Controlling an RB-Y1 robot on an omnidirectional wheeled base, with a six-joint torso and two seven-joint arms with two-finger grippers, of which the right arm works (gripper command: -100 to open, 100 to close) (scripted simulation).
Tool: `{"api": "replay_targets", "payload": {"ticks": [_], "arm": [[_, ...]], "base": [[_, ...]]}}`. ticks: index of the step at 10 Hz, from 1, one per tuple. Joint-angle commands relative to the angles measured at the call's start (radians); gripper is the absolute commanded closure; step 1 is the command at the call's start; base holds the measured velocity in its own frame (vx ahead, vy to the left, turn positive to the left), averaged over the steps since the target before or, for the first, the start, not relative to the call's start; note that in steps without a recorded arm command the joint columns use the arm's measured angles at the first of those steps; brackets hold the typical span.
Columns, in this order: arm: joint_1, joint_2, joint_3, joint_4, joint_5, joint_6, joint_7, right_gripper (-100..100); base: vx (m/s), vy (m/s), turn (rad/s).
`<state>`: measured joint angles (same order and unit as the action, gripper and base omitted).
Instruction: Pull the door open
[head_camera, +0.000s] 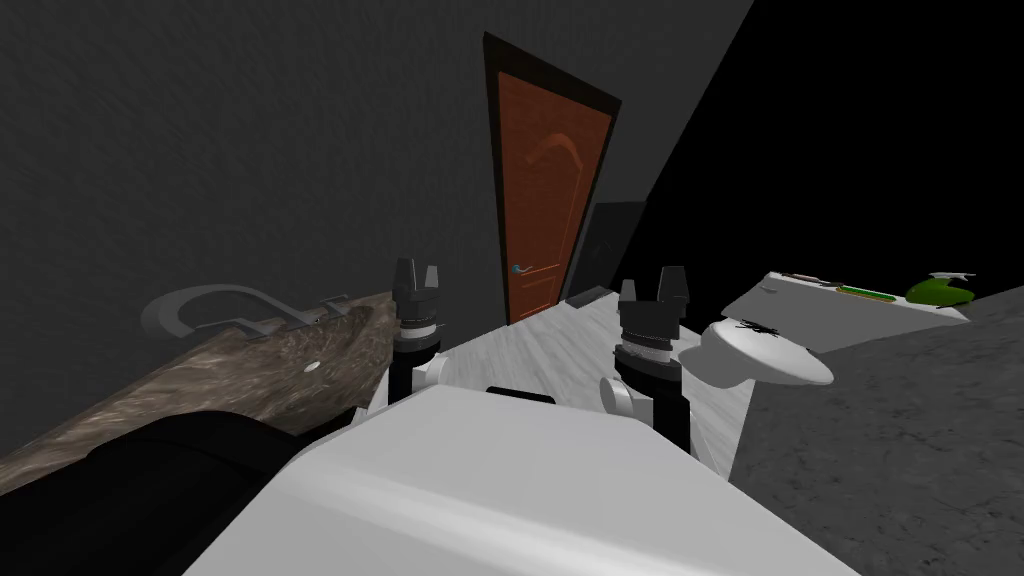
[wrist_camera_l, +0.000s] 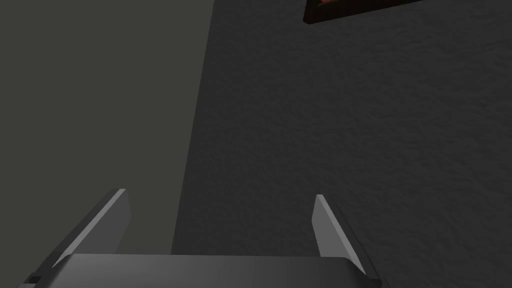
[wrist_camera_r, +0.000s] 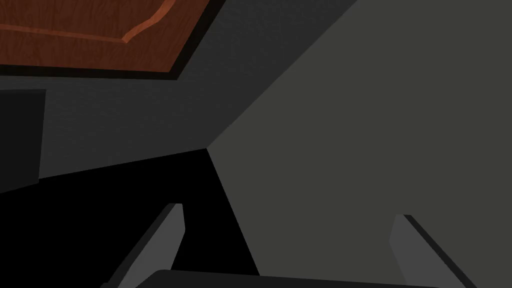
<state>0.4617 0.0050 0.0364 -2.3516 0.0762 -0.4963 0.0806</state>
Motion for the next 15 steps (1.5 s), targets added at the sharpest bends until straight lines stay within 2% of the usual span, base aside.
{"api": "replay_targets", "payload": {"ticks": [1,4,11,12,14,15], "arm": [[-0.017,-0.008,-0.004,0.041,-0.003,-0.004,-0.004,-100],[-0.041,-0.019,-0.011,0.1,-0.007,-0.01,-0.011,-100],[-0.132,-0.053,-0.035,0.307,-0.024,-0.033,-0.035,-100],[-0.132,-0.053,-0.035,0.323,-0.024,-0.033,-0.035,-100],[-0.164,-0.064,-0.044,0.39,-0.03,-0.041,-0.043,-100],[-0.164,-0.064,-0.044,0.402,-0.03,-0.041,-0.043,-100]], "base": [[0.022,0.003,0.159],[0.067,-0.022,0.088],[0.072,-0.028,0.135],[0.065,-0.029,0.068],[0.058,-0.021,0.14],[0.049,-0.026,0.058]]}}
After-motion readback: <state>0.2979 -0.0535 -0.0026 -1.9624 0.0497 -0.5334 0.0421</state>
